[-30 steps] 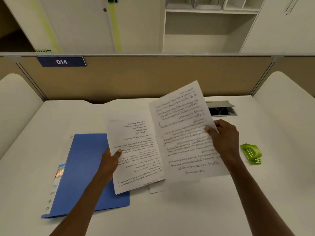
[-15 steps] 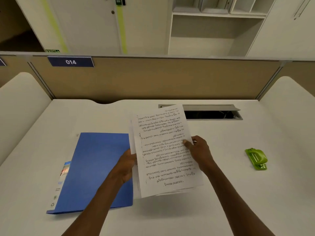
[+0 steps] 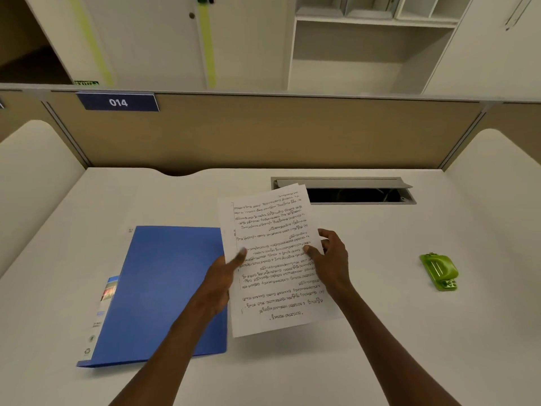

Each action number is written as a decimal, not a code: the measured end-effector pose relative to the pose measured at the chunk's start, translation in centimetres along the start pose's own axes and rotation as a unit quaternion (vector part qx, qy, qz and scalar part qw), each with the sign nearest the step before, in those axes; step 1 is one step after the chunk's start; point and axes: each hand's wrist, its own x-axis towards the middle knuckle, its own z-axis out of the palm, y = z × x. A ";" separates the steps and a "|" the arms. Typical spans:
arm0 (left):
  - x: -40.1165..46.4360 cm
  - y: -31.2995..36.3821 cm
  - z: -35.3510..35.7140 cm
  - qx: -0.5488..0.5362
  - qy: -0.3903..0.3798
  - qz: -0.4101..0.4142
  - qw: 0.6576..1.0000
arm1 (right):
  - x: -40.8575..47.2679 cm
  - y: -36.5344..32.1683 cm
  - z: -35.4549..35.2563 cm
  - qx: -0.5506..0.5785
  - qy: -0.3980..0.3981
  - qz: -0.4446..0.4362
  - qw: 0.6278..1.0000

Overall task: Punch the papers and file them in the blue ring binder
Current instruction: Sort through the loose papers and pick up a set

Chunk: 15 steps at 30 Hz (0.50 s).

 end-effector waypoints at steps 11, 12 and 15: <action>0.2 -0.3 -2.2 0.095 0.097 0.086 0.987 | 1.0 3.3 -0.1 -0.207 -0.009 0.063 0.976; 0.1 -0.2 -2.7 0.097 0.106 0.087 0.986 | 0.8 4.0 -0.2 -0.252 -0.016 0.068 0.965; 0.1 0.1 -4.0 0.098 0.127 0.092 0.983 | 0.0 5.4 0.0 -0.345 -0.033 0.069 0.935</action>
